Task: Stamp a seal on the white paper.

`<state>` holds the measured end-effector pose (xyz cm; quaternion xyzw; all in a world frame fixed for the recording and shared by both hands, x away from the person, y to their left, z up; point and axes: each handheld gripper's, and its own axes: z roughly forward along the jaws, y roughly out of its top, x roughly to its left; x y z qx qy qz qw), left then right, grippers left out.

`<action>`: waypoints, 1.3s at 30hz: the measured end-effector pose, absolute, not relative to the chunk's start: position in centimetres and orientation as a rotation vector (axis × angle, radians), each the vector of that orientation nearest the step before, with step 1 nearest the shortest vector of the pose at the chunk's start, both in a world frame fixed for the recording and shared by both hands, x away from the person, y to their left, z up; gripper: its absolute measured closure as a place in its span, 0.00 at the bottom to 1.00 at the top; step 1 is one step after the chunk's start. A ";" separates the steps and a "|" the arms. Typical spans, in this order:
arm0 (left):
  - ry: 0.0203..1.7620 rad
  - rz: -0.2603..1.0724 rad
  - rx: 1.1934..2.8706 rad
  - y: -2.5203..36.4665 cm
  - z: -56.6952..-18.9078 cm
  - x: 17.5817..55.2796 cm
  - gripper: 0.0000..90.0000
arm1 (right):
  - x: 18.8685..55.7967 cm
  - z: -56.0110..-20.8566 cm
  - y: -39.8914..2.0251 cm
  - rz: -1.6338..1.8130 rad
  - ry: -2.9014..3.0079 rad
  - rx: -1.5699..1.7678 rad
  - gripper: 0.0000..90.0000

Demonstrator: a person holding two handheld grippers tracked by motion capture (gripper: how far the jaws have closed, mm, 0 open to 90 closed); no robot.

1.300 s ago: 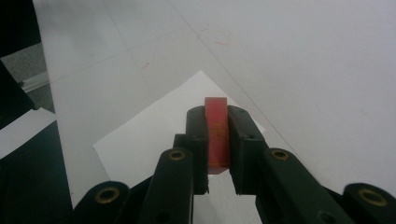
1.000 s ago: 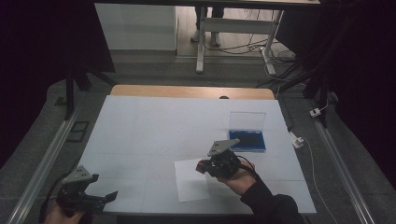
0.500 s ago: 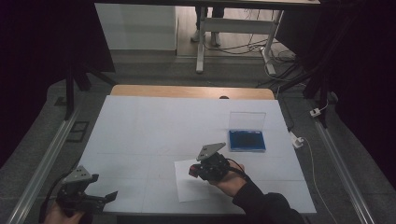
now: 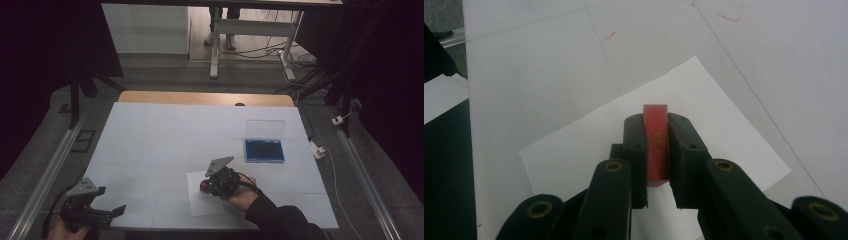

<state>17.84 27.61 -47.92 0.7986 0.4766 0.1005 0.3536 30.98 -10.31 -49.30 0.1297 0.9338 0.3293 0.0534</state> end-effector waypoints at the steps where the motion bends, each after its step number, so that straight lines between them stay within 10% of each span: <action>1: 1.232 0.260 2.065 27.6 -47.9 17.8 0.04 | 31.0 -49.4 -10.3 1.003 2.837 0.384 0.89; 39: 1.238 0.255 2.071 27.5 -47.9 17.9 0.04 | 31.1 -50.5 -10.2 1.003 2.845 0.390 0.89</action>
